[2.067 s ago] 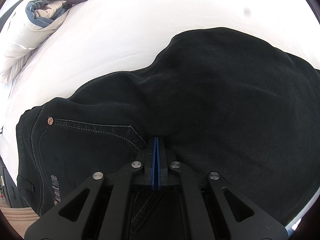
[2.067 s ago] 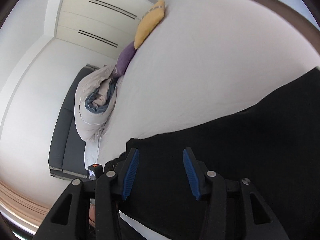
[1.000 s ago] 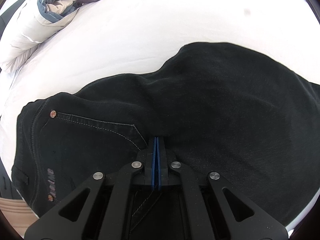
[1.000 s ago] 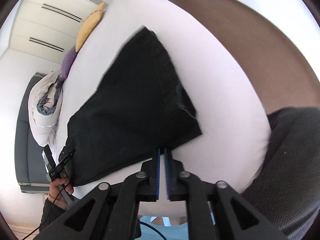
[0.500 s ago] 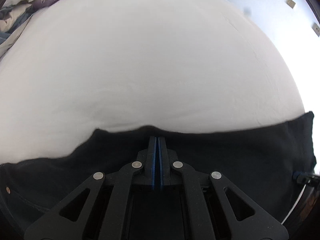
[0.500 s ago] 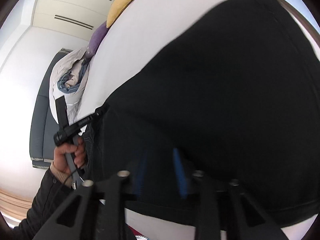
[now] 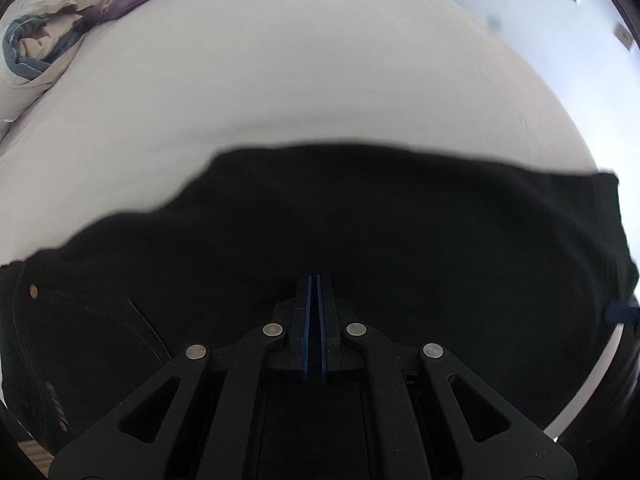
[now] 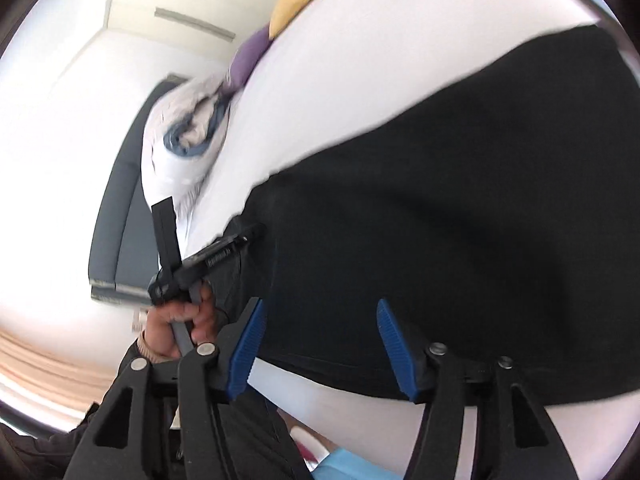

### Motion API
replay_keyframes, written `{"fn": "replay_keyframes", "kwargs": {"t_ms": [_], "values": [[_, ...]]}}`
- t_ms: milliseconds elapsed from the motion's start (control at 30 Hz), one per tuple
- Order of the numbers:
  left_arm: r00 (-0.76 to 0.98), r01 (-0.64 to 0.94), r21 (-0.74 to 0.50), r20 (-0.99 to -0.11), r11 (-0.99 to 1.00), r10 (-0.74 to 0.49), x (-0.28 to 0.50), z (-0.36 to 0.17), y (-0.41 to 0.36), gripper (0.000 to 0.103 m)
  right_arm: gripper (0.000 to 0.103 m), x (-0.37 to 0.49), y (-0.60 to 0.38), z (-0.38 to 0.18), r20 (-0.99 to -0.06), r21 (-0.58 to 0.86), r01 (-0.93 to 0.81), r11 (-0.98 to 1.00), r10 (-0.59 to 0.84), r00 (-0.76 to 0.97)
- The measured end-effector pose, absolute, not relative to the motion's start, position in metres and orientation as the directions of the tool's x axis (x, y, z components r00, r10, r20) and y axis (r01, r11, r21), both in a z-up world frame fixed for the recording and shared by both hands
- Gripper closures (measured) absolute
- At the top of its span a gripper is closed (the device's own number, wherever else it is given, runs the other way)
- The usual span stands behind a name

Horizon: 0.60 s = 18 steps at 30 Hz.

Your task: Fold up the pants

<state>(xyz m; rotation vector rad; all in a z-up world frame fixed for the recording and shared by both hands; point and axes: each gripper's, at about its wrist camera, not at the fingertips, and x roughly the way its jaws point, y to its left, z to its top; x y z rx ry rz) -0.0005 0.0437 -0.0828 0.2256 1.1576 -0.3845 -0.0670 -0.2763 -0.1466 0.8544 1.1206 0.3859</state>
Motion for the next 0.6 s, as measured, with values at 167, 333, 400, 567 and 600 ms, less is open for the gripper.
{"fn": "replay_keyframes", "kwargs": {"t_ms": [167,333,400,567,600], "values": [[0.437,0.406,0.089,-0.893,0.910,-0.108,-0.054,-0.089,0.059,0.101,0.076,-0.078,-0.259,-0.168,-0.698,0.702,0.184,0.688,0.613,0.371],[0.478,0.439,0.194,-0.877,0.877,-0.045,-0.077,-0.097,0.051,0.101,0.103,-0.120,-0.295,-0.175,-0.730,0.683,0.313,0.660,0.596,0.334],[0.467,0.429,0.175,-0.883,0.886,-0.051,-0.080,-0.091,0.056,0.101,0.094,-0.123,-0.285,-0.157,-0.772,0.632,0.314,0.708,0.543,0.329],[0.483,0.410,0.064,-0.861,0.910,-0.157,-0.056,-0.053,0.062,0.101,0.041,-0.102,-0.268,-0.115,-0.612,0.761,0.149,0.631,0.622,0.488],[0.481,0.417,0.052,-0.860,0.907,-0.172,-0.054,-0.054,0.058,0.101,0.032,-0.085,-0.266,-0.113,-0.581,0.774,0.109,0.623,0.631,0.514]]}}
